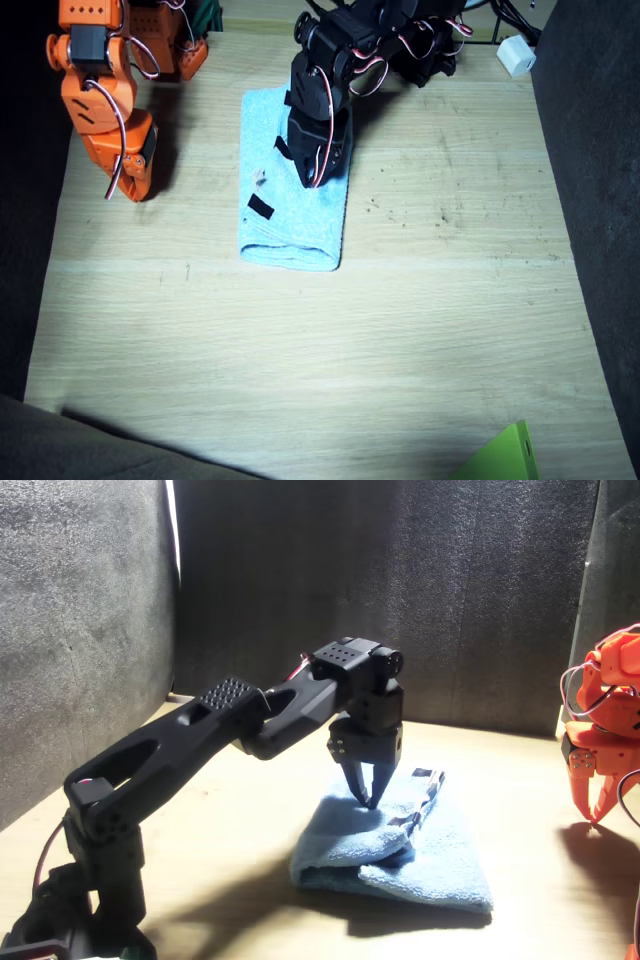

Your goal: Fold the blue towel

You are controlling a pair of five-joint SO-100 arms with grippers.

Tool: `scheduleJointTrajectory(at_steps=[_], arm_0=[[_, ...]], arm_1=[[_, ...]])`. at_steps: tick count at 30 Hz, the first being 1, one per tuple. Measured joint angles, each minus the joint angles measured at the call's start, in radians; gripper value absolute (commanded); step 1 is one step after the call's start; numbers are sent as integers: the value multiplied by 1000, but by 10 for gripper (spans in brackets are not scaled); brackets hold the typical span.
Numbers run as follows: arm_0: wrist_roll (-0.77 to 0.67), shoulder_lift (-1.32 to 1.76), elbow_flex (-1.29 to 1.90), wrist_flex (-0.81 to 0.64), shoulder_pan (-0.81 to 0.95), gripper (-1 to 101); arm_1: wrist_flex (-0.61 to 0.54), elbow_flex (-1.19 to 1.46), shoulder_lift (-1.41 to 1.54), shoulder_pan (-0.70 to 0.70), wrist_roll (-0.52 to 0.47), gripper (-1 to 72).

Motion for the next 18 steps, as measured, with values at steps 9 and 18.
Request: scheduleJointTrajectory(at_steps=[9,18], arm_0=[[-2,2,25,0,71,-4],[-17,-3,20,0,74,-4]], arm_1=[[0,0,0,0,0,6],[0,0,0,0,0,6]])
